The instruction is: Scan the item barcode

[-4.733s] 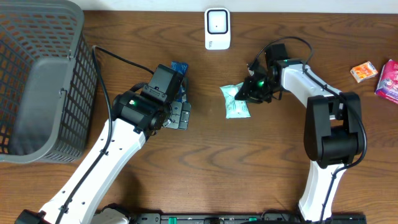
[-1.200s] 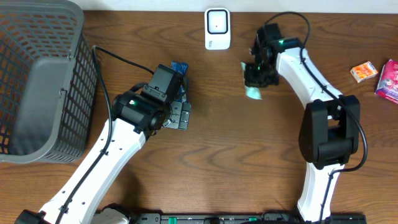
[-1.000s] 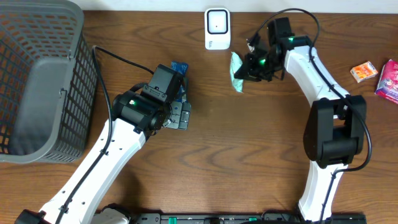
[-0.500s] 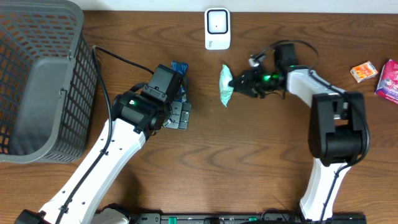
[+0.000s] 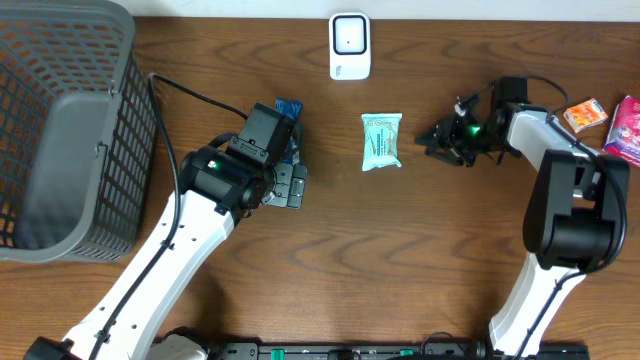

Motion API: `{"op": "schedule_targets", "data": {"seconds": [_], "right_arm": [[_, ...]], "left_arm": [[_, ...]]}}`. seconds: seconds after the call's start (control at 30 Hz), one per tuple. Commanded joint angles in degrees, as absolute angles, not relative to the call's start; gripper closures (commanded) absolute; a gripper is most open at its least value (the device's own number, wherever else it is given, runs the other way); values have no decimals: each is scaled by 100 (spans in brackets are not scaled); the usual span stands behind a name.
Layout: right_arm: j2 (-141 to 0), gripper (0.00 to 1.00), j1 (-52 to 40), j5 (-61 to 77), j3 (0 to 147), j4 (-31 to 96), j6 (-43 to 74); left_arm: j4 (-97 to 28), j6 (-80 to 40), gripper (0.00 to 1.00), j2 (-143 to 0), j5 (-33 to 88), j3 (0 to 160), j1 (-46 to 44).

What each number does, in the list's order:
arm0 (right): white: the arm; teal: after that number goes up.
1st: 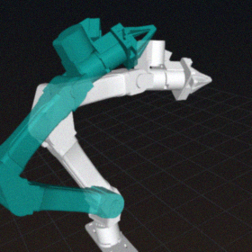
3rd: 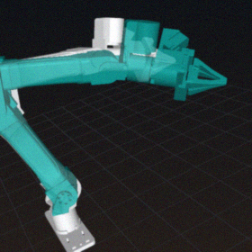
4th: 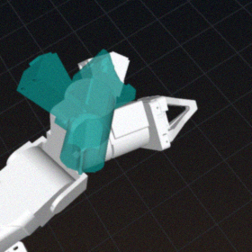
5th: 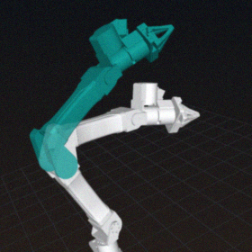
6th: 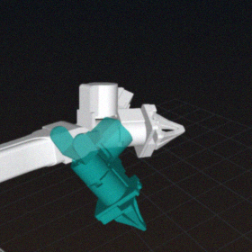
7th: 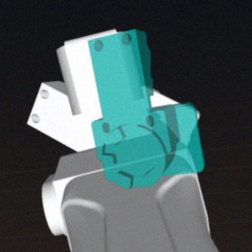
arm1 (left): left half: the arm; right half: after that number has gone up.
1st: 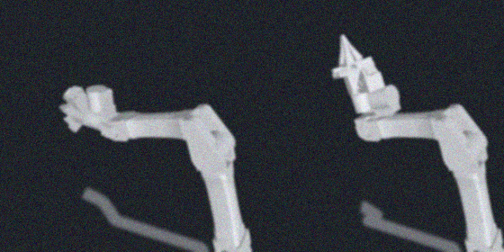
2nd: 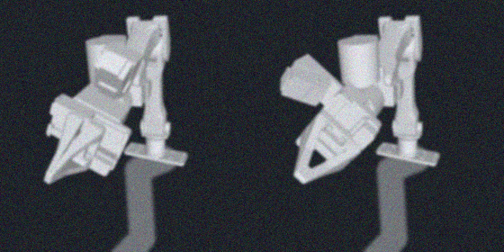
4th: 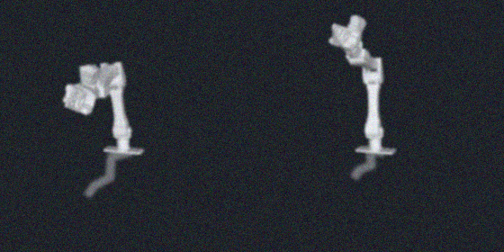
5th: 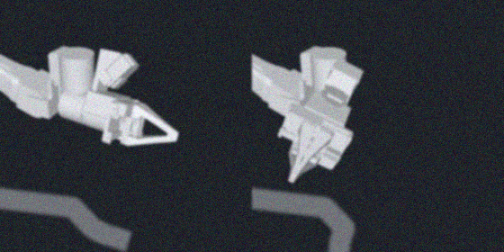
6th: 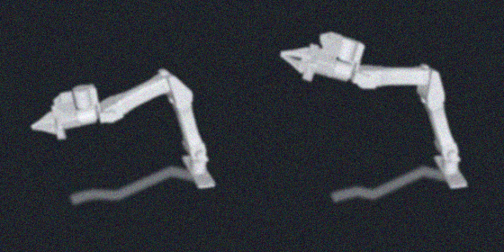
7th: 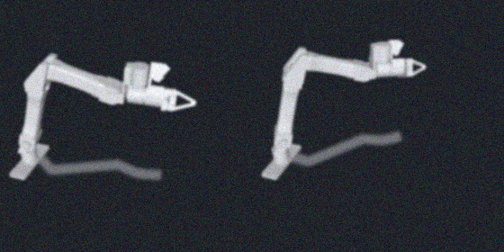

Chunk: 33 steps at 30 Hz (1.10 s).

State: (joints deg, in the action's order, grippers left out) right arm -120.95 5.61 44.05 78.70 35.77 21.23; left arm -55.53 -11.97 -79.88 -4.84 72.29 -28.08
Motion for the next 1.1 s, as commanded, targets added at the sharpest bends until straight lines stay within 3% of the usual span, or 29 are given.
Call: {"op": "schedule_targets", "data": {"seconds": [0.0, 0.2, 0.67, 0.73, 0.8, 0.83, 0.93, 1.07], "right_arm": [[-11557, 53, 305, 4128, 7959, 3542, 1750], [-11587, 31, -80, 3398, 7959, 3387, 1870], [-12534, 34, -840, 3159, 7959, 2880, 2615], [-12584, 41, -906, 3151, 7959, 2869, 2613], [-12626, 55, -954, 3050, 7959, 2871, 2615], [-12630, 72, -974, 2976, 7959, 2873, 2613], [-12632, 99, -985, 2904, 7959, 2845, 2615], [-12632, 99, -972, 3684, 7961, 2436, 2615]], "left_arm": [[-5566, -1186, 2, -8005, -515, 7225, -2794], [-5566, -1186, 2, -8005, -515, 7225, -2794], [-5566, -1186, 2, -8005, -515, 7225, -2794], [-5568, -1186, 2, -8005, -515, 7225, -2794], [-5566, -1186, 2, -8005, -515, 7225, -2794], [-5566, -1186, 2, -8005, -515, 7225, -2794], [-5566, -1186, 2, -8005, -515, 7225, -2794], [-5566, -1186, 2, -8005, -515, 7225, -2794]]}}
